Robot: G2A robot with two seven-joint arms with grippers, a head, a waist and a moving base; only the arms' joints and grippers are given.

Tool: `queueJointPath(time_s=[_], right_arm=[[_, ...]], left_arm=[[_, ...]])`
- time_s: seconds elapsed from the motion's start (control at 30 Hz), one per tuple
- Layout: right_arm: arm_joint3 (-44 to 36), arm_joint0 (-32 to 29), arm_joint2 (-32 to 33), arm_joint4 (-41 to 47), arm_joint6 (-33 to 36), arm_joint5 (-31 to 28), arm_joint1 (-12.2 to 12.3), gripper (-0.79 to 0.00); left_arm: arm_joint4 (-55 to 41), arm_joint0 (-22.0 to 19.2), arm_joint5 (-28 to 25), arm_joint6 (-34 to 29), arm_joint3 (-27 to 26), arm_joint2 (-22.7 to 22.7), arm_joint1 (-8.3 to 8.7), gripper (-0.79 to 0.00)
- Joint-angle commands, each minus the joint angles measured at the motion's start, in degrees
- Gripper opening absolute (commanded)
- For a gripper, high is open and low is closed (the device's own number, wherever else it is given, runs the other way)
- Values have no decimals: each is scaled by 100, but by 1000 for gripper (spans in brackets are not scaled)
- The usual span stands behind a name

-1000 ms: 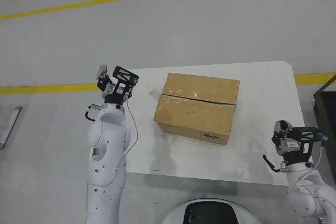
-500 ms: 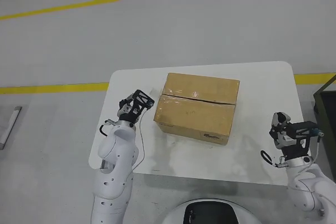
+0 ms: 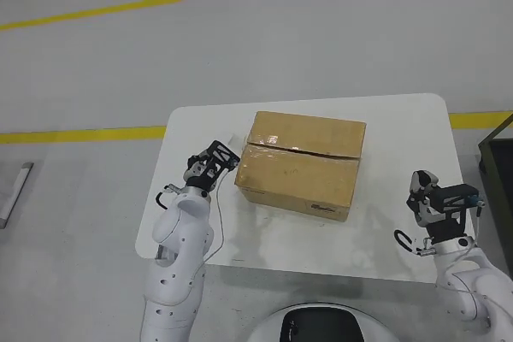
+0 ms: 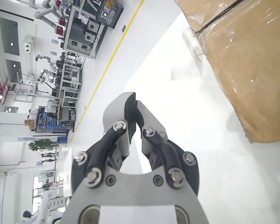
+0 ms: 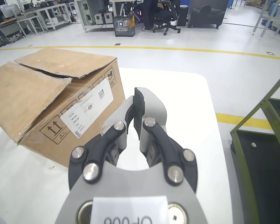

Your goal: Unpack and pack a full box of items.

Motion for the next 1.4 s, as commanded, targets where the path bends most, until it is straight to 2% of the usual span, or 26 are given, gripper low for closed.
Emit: queueJointPath(time_s=[0.0,0.17,0.33,0.6,0.73,1.03,1.37], right_arm=[[34,22,15,23,9,3,0,-785],[197,171,-100,171,228,-6,-12,-785],[434,492,-409,44,421,45,-34,-785],[702,780,-703,24,480,-13,-60,-785],[843,892,-820,51,569,-149,-65,-785],[1037,1048,-1105,22,595,-239,-89,-785],[1080,976,-1078,33,631,-465,-65,-785]], left_arm=[[-61,8,11,97,87,-18,7,-785],[30,-291,42,283,736,-135,42,-785],[-645,-600,-3,129,1489,-198,4,-785],[-1748,-896,-364,-166,1999,-72,-72,-785],[-1944,-905,-457,-214,2045,-46,-69,-785],[-2544,-789,-1143,-383,1852,-71,-22,-785],[-3255,-485,-1909,-527,1288,-159,63,-785]])
